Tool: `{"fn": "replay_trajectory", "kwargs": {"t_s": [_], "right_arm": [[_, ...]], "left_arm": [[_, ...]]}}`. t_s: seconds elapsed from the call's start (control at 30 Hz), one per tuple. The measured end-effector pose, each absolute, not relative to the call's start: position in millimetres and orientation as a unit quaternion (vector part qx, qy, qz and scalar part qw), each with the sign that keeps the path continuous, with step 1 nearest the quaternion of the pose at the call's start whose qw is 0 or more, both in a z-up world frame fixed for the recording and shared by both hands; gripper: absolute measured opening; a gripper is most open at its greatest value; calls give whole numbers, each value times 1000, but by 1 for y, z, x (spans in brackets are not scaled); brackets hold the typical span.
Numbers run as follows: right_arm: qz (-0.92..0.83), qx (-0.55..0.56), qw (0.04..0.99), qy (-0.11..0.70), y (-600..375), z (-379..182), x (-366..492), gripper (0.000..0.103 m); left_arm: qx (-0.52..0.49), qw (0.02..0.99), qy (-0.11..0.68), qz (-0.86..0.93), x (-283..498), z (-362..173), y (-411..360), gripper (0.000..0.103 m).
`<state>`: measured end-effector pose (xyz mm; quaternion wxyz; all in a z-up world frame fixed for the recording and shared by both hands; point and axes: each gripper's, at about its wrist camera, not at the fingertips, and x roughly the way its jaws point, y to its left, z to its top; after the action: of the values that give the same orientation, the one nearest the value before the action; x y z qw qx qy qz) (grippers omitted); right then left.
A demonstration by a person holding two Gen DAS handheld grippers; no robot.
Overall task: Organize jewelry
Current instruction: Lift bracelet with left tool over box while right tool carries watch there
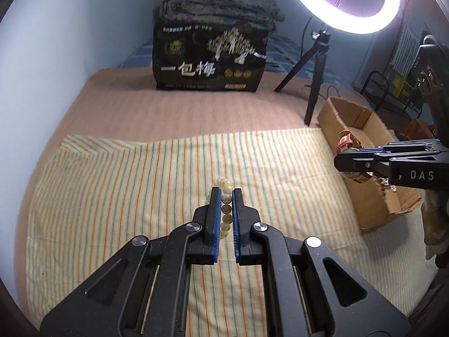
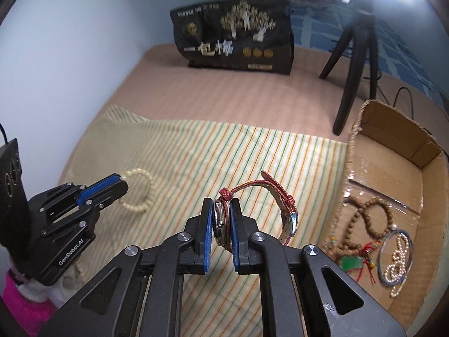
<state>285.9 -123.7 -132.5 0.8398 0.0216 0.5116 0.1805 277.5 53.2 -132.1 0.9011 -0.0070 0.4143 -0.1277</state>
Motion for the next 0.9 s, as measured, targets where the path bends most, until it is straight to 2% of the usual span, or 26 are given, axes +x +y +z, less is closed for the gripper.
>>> {"fn": "replay_trajectory", "kwargs": {"t_s": [0.57, 0.9], "right_arm": [[148, 44, 877, 454, -212, -83, 254, 10], [124, 62, 885, 444, -266, -81, 263, 10]], "left_arm": [[10, 908, 368, -201, 260, -64, -12, 5], [27, 896, 363, -252, 267, -53, -79, 5]]}}
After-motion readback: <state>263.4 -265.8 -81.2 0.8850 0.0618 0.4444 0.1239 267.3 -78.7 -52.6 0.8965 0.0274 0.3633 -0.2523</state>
